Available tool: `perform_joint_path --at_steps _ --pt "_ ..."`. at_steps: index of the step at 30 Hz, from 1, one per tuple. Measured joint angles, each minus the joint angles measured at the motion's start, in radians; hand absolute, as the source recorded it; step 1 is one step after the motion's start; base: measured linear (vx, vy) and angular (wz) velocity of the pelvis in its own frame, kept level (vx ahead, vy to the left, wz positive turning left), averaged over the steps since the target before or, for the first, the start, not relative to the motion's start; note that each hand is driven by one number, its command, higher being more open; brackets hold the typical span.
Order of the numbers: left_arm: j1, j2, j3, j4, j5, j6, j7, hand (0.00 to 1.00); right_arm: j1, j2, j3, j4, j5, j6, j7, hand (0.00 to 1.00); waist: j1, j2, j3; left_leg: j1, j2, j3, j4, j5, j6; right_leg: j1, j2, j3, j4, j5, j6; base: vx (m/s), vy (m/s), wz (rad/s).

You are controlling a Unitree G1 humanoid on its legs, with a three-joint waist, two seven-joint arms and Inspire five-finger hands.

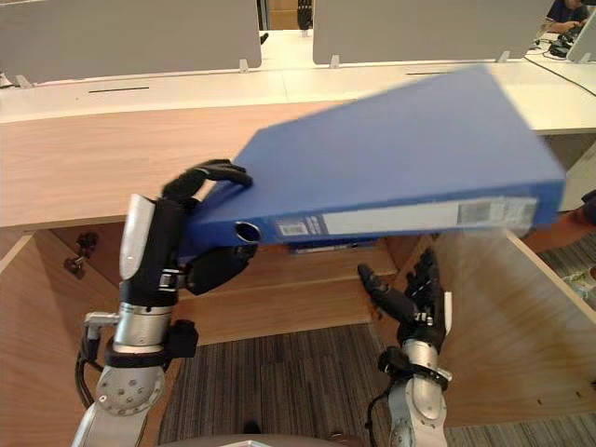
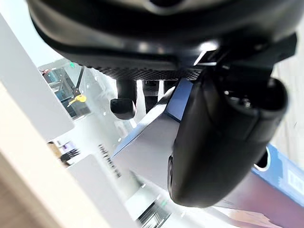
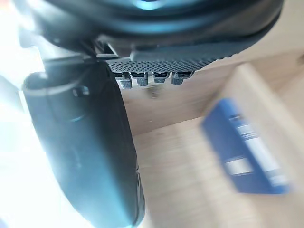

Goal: Walk over to the cabinet, pick up the folder, carry it to the office cabinet, place the folder inside the office cabinet, then close the office cabinet door

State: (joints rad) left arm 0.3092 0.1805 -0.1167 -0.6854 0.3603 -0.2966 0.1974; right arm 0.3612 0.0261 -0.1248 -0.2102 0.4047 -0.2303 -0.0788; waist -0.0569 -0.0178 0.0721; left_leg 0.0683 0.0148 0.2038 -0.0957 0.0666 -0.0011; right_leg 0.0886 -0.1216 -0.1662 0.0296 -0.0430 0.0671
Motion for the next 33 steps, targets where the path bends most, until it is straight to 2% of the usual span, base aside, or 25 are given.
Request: perform_joint_path --at_steps 4,8,15,20,24,30,31,33 --pt "0.032 -0.03 0.042 -0.036 -0.174 -0.01 -0.006 0.0 0.001 -0.001 -0.017 -0.095 0.078 -0.012 0.039 1.0 -0.002 0.0 0.0 0.0 -0.001 0.001 0.0 0.007 0.01 -0.001 0.001 0.0 -0.001 0.0 0.001 0.0 0.0 0.0" --pt "0.052 -0.059 0.072 -0.039 -0.471 -0.01 -0.099 0.0 -0.042 -0.03 -0.023 -0.158 0.127 -0.014 0.083 1.0 -0.001 0.0 0.0 -0.001 -0.002 0.001 0.001 0.008 0.01 -0.001 0.0 0.001 -0.002 0.001 0.002 0.0 0.0 0.0" --pt "0.065 -0.067 0.062 0.001 -0.708 0.009 -0.267 0.0 -0.251 -0.121 0.042 -0.155 0.152 -0.014 0.106 1.0 0.017 0.0 -0.001 0.001 -0.003 0.0 0.001 0.012 0.013 0.003 -0.001 0.001 -0.001 0.005 0.007 0.0 0.0 0.01" --pt "0.071 -0.057 0.042 0.095 -0.843 0.065 -0.359 0.0 -0.377 -0.193 0.096 -0.086 0.157 -0.014 0.146 1.0 0.022 0.001 -0.001 0.001 -0.005 -0.006 0.0 0.02 0.017 0.006 -0.003 -0.003 0.004 0.007 0.008 -0.02 0.002 0.03" --pt "0.105 -0.013 0.006 0.154 -0.971 0.122 -0.429 0.0 -0.443 -0.297 0.145 0.036 0.197 -0.005 0.179 1.0 0.03 0.004 -0.004 0.0 -0.009 -0.015 0.0 0.027 0.021 0.007 -0.007 -0.011 0.008 0.008 0.009 -0.03 0.009 0.06" --pt "0.123 0.043 -0.029 0.199 -1.109 0.149 -0.483 0.0 -0.538 -0.448 0.279 0.139 0.284 0.022 0.242 1.0 0.041 0.024 -0.016 -0.005 -0.01 -0.031 0.0 0.036 0.021 0.008 -0.007 -0.029 0.008 0.009 0.012 -0.04 0.001 0.09" --pt "0.125 0.054 -0.029 0.204 -1.136 0.148 -0.485 0.0 -0.556 -0.472 0.307 0.152 0.301 0.027 0.259 0.0 0.042 0.025 -0.016 -0.005 -0.009 -0.032 0.0 0.038 0.02 0.008 -0.007 -0.03 0.008 0.009 0.012 -0.05 -0.014 0.06" --pt "0.125 0.077 -0.03 0.223 -1.19 0.149 -0.49 0.0 -0.59 -0.52 0.365 0.17 0.322 0.034 0.29 0.0 0.043 0.025 -0.016 -0.007 -0.008 -0.036 0.0 0.042 0.02 0.008 -0.005 -0.033 0.008 0.01 0.012 -0.03 -0.009 0.05"
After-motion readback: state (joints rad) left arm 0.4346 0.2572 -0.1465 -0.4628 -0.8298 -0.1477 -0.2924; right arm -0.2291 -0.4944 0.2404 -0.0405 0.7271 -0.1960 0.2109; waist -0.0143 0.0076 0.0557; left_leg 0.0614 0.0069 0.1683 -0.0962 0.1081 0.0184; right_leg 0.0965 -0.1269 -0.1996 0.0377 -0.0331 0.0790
